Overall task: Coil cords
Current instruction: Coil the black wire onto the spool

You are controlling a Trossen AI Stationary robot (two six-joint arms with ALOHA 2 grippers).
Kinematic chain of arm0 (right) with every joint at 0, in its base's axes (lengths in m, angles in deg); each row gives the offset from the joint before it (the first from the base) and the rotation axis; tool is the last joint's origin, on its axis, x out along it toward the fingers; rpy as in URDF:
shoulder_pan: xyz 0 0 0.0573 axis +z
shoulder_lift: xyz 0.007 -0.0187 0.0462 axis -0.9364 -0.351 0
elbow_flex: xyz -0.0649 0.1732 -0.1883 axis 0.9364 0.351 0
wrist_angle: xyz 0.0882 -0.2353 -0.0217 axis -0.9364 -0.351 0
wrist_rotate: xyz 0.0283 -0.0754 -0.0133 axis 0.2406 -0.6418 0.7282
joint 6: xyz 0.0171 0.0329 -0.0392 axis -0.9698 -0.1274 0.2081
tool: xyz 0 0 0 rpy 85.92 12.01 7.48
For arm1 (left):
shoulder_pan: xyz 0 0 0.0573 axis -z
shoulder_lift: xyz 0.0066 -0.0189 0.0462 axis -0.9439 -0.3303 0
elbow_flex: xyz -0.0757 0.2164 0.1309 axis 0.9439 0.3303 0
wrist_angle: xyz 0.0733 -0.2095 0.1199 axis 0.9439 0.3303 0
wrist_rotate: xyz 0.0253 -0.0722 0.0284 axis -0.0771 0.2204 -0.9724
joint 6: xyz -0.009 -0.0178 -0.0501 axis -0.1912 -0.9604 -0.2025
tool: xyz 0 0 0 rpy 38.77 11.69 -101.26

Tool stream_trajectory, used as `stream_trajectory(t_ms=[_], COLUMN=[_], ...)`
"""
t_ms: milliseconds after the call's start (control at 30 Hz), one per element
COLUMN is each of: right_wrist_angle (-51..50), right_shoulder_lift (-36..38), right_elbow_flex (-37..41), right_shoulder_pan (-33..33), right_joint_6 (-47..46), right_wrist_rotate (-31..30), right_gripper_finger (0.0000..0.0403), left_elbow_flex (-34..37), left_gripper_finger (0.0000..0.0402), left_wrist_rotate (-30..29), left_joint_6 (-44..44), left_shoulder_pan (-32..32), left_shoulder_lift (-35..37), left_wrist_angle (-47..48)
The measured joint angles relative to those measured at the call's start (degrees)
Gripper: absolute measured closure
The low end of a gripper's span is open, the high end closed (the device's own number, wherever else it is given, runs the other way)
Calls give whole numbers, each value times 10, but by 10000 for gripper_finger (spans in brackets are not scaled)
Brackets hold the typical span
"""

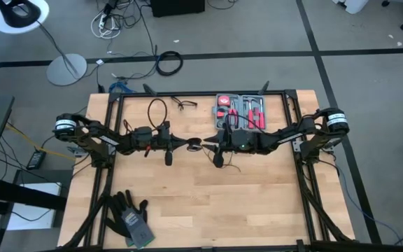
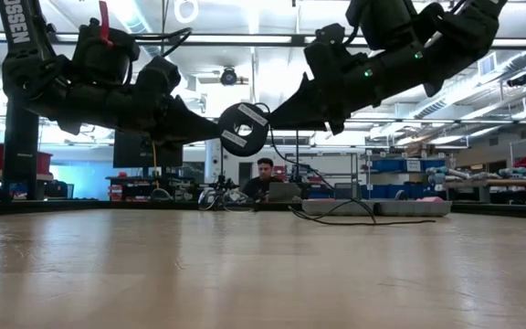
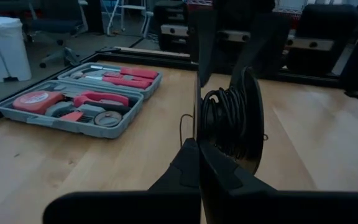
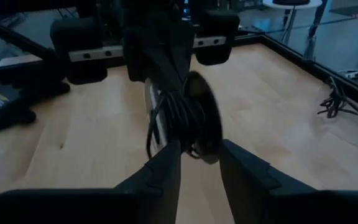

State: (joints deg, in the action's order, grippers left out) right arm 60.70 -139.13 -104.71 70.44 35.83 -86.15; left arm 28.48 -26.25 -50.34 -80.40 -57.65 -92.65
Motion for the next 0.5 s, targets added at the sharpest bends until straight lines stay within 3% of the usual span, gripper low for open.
stream_trajectory(t_ms=[500], right_wrist_angle=[0], right_shoulder_lift=[0], right_elbow_flex=[0], right_shoulder_pan=[0], right_joint_6=[4], right_wrist_rotate=[33], right_gripper_finger=[327], left_elbow_flex=[-24], left_gripper_finger=[402], left_wrist_rotate=[7], left_joint_6=[-2], left_shoulder_pan=[0], left_shoulder_lift=[0], left_wrist_angle=[4])
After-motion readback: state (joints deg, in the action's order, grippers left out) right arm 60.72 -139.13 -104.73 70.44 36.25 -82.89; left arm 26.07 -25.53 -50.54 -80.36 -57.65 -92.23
